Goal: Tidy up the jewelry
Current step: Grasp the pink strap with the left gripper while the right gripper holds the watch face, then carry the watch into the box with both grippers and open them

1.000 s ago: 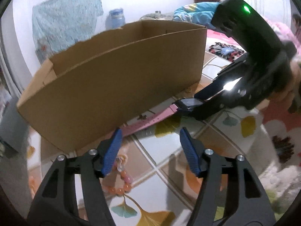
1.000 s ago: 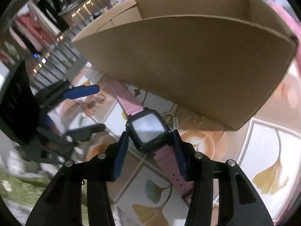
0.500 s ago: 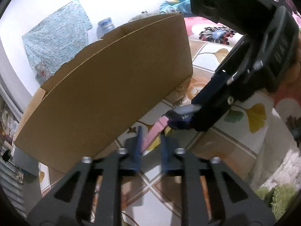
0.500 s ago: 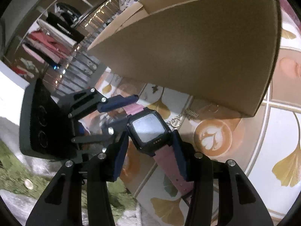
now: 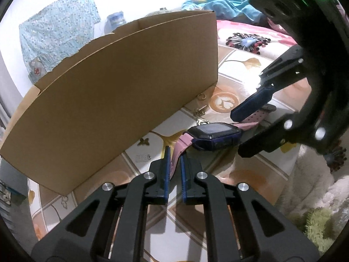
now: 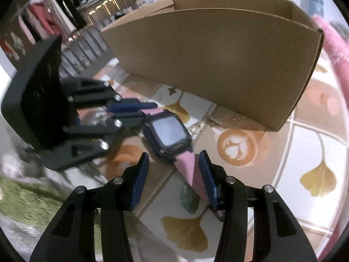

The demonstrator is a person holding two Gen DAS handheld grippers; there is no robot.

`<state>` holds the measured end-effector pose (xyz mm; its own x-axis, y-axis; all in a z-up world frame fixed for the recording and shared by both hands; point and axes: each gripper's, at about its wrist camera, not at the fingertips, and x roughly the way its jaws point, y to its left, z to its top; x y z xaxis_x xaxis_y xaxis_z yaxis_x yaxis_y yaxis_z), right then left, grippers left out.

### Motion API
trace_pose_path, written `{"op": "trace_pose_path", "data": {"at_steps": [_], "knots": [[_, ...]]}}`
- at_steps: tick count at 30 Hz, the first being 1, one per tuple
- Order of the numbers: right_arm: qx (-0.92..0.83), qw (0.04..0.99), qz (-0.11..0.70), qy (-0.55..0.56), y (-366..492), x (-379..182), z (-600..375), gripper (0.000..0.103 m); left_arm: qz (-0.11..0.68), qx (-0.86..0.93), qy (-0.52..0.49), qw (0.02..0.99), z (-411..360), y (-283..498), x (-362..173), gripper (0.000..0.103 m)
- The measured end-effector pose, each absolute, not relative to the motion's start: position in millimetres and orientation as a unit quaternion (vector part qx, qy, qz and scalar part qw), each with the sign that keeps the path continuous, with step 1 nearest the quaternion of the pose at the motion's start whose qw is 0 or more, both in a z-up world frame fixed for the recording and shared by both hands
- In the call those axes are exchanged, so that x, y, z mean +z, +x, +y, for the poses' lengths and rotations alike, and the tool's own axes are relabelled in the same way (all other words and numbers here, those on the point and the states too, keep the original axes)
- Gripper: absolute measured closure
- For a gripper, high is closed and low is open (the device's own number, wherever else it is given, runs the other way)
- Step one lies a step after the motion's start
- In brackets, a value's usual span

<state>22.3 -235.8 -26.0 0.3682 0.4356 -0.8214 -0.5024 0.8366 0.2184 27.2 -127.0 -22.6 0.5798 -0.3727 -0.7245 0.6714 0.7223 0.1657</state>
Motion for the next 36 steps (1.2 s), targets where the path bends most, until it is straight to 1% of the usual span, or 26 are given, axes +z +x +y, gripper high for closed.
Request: {"op": "trace_pose_path", "data": {"at_steps": [3,4,6,7,8,9,15,19,28,33,36], "knots": [[0.263,0.836,0.474,-0.086,14.9,-27.1,-231.4,0.057,0.344,-0.304,0.207,0.864,-125.7,29.9,-21.0,0.098],[0.252,0.840,0.469,-0.103,13.3,-27.3,-229.4,0.058,0.343,-0.305,0.205,0.865,-124.4,28.1,-20.5,0.098],[0.233,0.847,0.460,-0.130,11.0,-27.6,-227.0,0.076,0.337,-0.303,0.204,0.868,-122.8,26.7,-18.2,0.099],[0.228,0.850,0.457,-0.131,10.7,-27.4,-226.7,0.078,0.335,-0.303,0.204,0.868,-122.2,27.4,-16.7,0.099],[0.221,0.856,0.449,-0.130,9.8,-25.4,-227.8,0.085,0.331,-0.304,0.206,0.869,-121.9,25.6,-14.4,0.099],[0.218,0.862,0.439,-0.133,7.3,-22.9,-227.9,0.088,0.327,-0.305,0.208,0.870,-121.9,24.6,-12.4,0.099],[0.201,0.888,0.397,-0.114,2.1,-0.9,-236.1,0.093,0.301,-0.299,0.224,0.877,-124.0,20.1,10.2,0.099],[0.191,0.899,0.380,-0.103,0.7,21.3,-246.6,0.096,0.282,-0.308,0.208,0.884,-121.5,20.3,36.4,0.100],[0.188,0.917,0.343,-0.074,5.1,71.7,-241.2,0.096,0.259,-0.324,0.178,0.892,-114.5,22.1,83.9,0.100],[0.211,0.917,0.336,-0.036,13.3,102.9,-250.8,0.096,0.270,-0.335,0.148,0.891,-103.5,32.2,110.5,0.100],[0.235,0.910,0.343,-0.010,31.5,124.4,-256.6,0.096,0.293,-0.350,0.114,0.882,-93.1,49.9,130.5,0.100]]}}
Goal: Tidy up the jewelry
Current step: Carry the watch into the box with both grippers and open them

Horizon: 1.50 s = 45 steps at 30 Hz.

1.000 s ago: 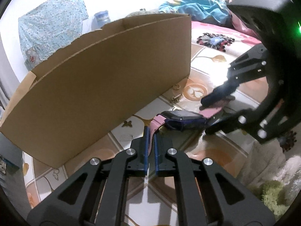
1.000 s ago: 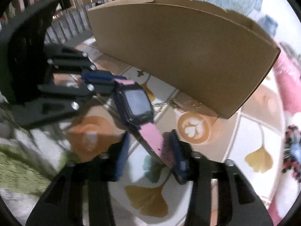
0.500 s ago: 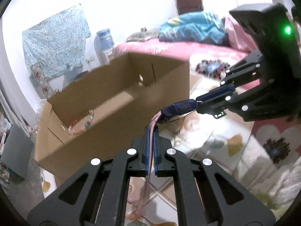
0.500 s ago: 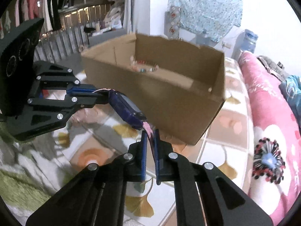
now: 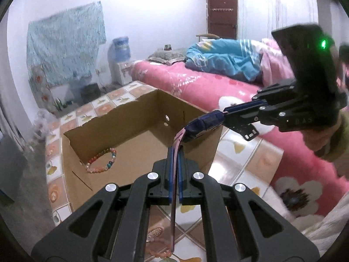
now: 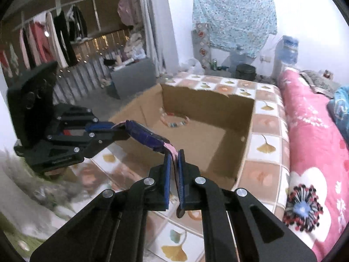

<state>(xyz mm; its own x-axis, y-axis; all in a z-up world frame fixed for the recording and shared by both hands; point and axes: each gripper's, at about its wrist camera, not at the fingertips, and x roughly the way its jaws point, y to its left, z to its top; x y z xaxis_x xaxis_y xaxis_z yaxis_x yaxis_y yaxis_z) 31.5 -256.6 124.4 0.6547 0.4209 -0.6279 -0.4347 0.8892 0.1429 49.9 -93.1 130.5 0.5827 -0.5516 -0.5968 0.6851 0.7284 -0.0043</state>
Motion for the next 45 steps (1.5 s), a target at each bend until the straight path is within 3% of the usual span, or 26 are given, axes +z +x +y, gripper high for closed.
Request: {"op": "trace_pose_path", "data": {"at_steps": [5,10,24,27,29,34,36,40,45], "knots": [[0.271,0.879,0.391,0.035,81.4,145.1,-257.5,0.096,0.366,-0.363,0.053,0.855,-74.4,100.6,142.4,0.100],[0.273,0.847,0.451,0.060,140.8,138.0,-249.8,0.096,0.460,-0.348,0.002,0.817,-63.4,168.7,119.2,0.101],[0.167,0.775,0.609,-0.023,285.1,49.2,-224.0,0.096,0.639,-0.290,-0.035,0.711,-87.0,295.7,12.8,0.100],[0.152,0.761,0.629,-0.051,302.2,32.4,-219.1,0.094,0.673,-0.272,-0.049,0.686,-91.6,311.7,-7.1,0.091],[0.139,0.763,0.627,-0.073,308.8,25.8,-215.6,0.093,0.679,-0.263,-0.048,0.683,-93.6,317.7,-13.9,0.078],[0.128,0.785,0.599,-0.095,317.3,29.1,-214.6,0.086,0.677,-0.260,-0.054,0.686,-88.6,322.2,-17.9,0.065],[0.130,0.793,0.587,-0.094,320.8,33.1,-217.1,0.074,0.677,-0.259,-0.053,0.687,-85.2,321.1,-18.6,0.063],[0.131,0.798,0.584,-0.072,325.9,35.0,-222.0,0.074,0.683,-0.256,-0.061,0.682,-78.0,319.7,-20.2,0.060],[0.138,0.796,0.587,-0.045,322.5,40.7,-225.7,0.065,0.668,-0.260,-0.063,0.695,-72.9,314.6,-4.8,0.054]]}}
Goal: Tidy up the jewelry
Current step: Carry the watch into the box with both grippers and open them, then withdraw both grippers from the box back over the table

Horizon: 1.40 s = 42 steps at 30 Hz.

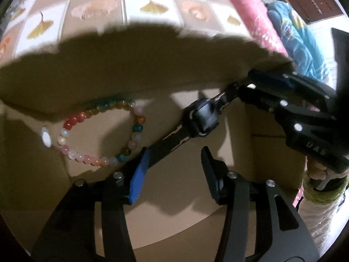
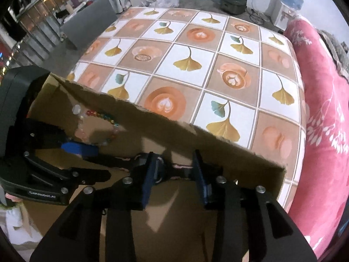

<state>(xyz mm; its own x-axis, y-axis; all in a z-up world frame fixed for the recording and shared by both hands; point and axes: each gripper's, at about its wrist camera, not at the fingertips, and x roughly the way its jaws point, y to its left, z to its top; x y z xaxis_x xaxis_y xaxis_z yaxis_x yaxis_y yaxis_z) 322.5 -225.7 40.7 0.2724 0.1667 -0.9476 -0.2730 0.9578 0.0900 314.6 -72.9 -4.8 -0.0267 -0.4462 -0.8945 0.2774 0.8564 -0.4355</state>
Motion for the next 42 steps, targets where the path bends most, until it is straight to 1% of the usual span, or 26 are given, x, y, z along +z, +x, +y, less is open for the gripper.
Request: {"op": "trace_pose_path", "data": {"at_steps": [1,3,4,5,7,8,9,11,14,17,20,22,23,24,26,28,30,34,37,39,40,42], "knots": [[0.139,0.797,0.586,-0.040,320.4,42.6,-227.1,0.064,0.660,-0.264,-0.061,0.701,-71.9,311.7,3.3,0.050],[0.141,0.804,0.577,-0.031,312.7,52.6,-230.5,0.061,0.635,-0.274,-0.057,0.720,-68.6,303.7,22.4,0.048],[0.142,0.810,0.569,-0.027,307.3,59.4,-232.4,0.061,0.619,-0.278,-0.052,0.732,-67.3,298.4,33.8,0.045],[0.149,0.817,0.557,-0.017,298.1,70.6,-235.7,0.060,0.603,-0.284,-0.049,0.744,-64.1,291.1,46.5,0.042],[0.160,0.834,0.528,0.003,278.9,92.4,-243.1,0.057,0.570,-0.297,-0.051,0.764,-57.0,275.6,72.0,0.038],[0.166,0.847,0.505,0.016,262.3,108.3,-249.0,0.053,0.557,-0.304,-0.053,0.771,-52.8,268.2,81.7,0.034],[0.168,0.859,0.483,0.026,246.2,121.5,-254.4,0.051,0.536,-0.317,-0.056,0.781,-45.1,253.2,97.0,0.032],[0.169,0.881,0.441,0.038,211.4,142.9,-264.9,0.050,0.504,-0.333,-0.062,0.795,-29.9,226.1,117.3,0.024],[0.190,0.894,0.400,0.060,155.2,160.2,-274.4,0.049,0.472,-0.350,-0.059,0.807,-19.3,185.6,133.3,0.019],[0.220,0.889,0.394,0.081,106.8,153.5,-274.1,0.049,0.454,-0.352,-0.031,0.818,-10.6,143.0,130.8,0.017],[0.252,0.870,0.410,0.109,71.5,127.3,-266.4,0.049,0.460,-0.344,0.003,0.819,-8.3,110.6,109.7,0.017],[0.246,0.857,0.436,0.126,62.0,101.7,-261.1,0.049,0.474,-0.336,0.022,0.813,-7.9,97.8,92.3,0.017],[0.240,0.850,0.449,0.133,62.0,90.9,-259.7,0.049,0.484,-0.332,0.028,0.809,-8.4,95.3,82.3,0.015],[0.233,0.843,0.462,0.144,63.9,79.7,-258.0,0.049,0.477,-0.335,0.033,0.812,-9.8,91.4,76.1,0.014],[0.212,0.831,0.488,0.161,70.6,58.0,-257.1,0.049,0.489,-0.325,0.045,0.808,-11.7,94.3,64.6,0.014],[0.182,0.831,0.500,0.164,79.6,45.5,-257.2,0.049,0.499,-0.319,0.032,0.805,-11.8,103.5,55.2,0.014],[0.168,0.835,0.494,0.174,86.2,43.1,-259.6,0.049,0.507,-0.317,0.007,0.801,-6.9,114.0,48.7,0.014],[0.151,0.844,0.471,0.208,98.2,42.1,-263.4,0.049,0.479,-0.295,-0.038,0.826,8.9,133.0,49.3,0.014],[0.103,0.869,0.450,0.177,101.4,45.7,-259.6,0.049,0.453,-0.253,-0.062,0.853,24.0,139.4,49.7,0.014],[0.090,0.877,0.445,0.158,95.3,46.8,-255.3,0.049,0.449,-0.259,-0.072,0.852,29.8,133.9,47.4,0.014],[0.087,0.879,0.445,0.149,89.7,46.5,-253.0,0.047,0.447,-0.263,-0.069,0.852,31.1,126.8,45.0,0.014],[0.073,0.883,0.445,0.128,78.7,44.7,-251.4,0.032,0.443,-0.260,-0.045,0.857,29.0,108.7,39.1,0.014]]}}
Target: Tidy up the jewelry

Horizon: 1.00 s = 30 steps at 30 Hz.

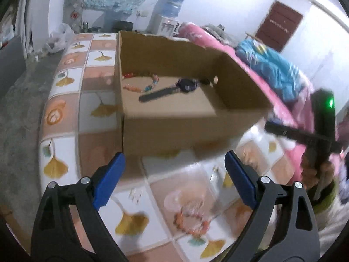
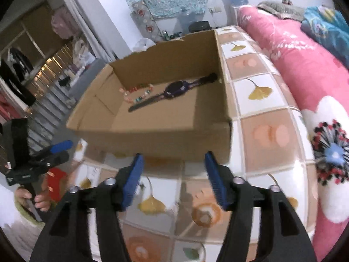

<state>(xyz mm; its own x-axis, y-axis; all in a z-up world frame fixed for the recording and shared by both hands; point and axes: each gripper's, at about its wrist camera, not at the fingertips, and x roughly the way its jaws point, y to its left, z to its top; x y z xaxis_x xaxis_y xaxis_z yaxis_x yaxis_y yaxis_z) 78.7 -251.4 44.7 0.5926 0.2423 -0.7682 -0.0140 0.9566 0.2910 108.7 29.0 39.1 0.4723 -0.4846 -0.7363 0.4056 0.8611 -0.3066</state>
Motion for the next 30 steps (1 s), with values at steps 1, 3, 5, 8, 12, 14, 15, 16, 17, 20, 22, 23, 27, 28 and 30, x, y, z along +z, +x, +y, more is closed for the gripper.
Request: {"op": "trace_pose_path", "data": {"at_steps": [1,3,5,8,12,14,15,16,17,20,22,23,27,28,30], "knots": [[0.063,0.886,0.444,0.119,73.5,43.7,-252.3,0.029,0.442,-0.258,-0.026,0.859,25.4,97.5,34.0,0.014],[0.033,0.891,0.442,0.091,58.2,36.6,-250.5,0.023,0.446,-0.257,0.012,0.857,16.2,73.9,26.4,0.014],[0.010,0.892,0.448,0.065,46.6,23.1,-248.9,0.018,0.450,-0.254,0.048,0.855,4.2,57.7,14.3,0.014],[-0.009,0.887,0.461,0.038,28.6,6.2,-247.3,0.015,0.446,-0.243,0.104,0.855,-13.2,34.2,-4.6,0.014],[-0.012,0.880,0.474,0.022,17.1,-9.9,-242.1,0.011,0.443,-0.217,0.138,0.859,-31.0,30.4,-19.9,0.014],[-0.014,0.880,0.475,0.009,18.6,-12.2,-238.3,0.010,0.454,-0.201,0.137,0.857,-35.2,35.6,-28.0,0.014],[-0.014,0.881,0.474,0.003,18.5,-13.0,-236.8,0.010,0.459,-0.194,0.134,0.857,-33.0,37.4,-31.4,0.014],[-0.016,0.881,0.472,-0.001,18.1,-12.9,-235.3,0.010,0.461,-0.188,0.121,0.859,-28.9,38.8,-33.5,0.013],[-0.016,0.883,0.469,-0.005,18.3,-12.0,-233.7,0.010,0.463,-0.184,0.112,0.860,-23.8,39.7,-34.5,0.013],[-0.010,0.892,0.453,-0.006,17.1,-5.7,-231.2,0.007,0.465,-0.157,0.088,0.867,-7.6,44.6,-36.7,0.013],[-0.006,0.900,0.436,-0.013,16.3,-1.1,-230.1,0.007,0.466,-0.139,0.076,0.870,4.5,46.5,-37.4,0.013],[-0.005,0.903,0.429,-0.018,15.6,1.1,-229.7,0.007,0.466,-0.134,0.073,0.871,8.1,47.1,-37.2,0.013],[-0.005,0.921,0.387,-0.051,6.4,13.9,-218.1,0.007,0.467,-0.109,0.060,0.875,25.9,46.0,-37.4,0.013],[-0.004,0.923,0.380,-0.057,5.3,16.5,-215.4,0.007,0.467,-0.107,0.059,0.876,29.1,46.2,-37.2,0.013],[-0.003,0.928,0.364,-0.075,2.2,20.4,-205.5,0.007,0.465,-0.101,0.055,0.878,32.5,44.9,-35.2,0.013]]}}
